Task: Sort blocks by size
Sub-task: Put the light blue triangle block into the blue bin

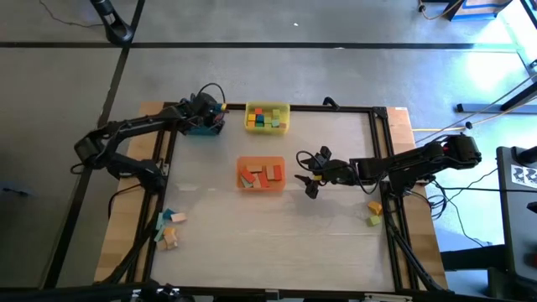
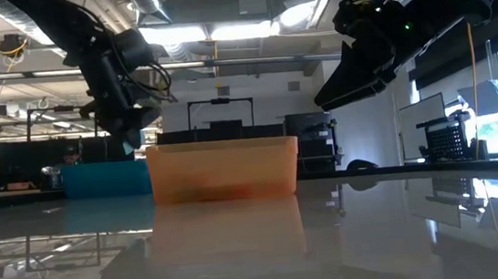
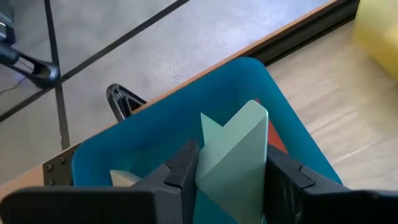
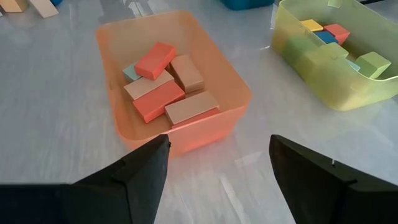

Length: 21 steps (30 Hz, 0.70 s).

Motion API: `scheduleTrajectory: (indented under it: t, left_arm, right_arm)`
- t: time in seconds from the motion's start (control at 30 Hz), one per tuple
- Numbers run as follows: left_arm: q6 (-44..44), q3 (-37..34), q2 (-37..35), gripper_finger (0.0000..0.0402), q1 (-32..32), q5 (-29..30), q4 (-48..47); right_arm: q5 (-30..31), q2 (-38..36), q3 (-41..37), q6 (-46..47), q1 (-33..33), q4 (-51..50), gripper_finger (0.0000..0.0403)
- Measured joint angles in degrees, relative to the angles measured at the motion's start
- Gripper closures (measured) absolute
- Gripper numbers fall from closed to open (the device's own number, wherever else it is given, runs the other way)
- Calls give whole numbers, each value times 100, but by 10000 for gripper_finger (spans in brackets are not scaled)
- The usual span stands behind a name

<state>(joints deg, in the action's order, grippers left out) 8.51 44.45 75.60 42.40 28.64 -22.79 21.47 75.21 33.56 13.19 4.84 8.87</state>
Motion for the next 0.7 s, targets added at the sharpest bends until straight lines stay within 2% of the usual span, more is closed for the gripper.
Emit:
scheduleTrajectory:
  t: [0.3,0.7]
  left_arm:
    - [-130,0,2,288,6,-64,-11]
    - [-264,-2,2,288,372,-705,-140]
  right_arm:
    - [7,0,0,0,0,1,127]
    - [13,1,0,-20,0,1,127]
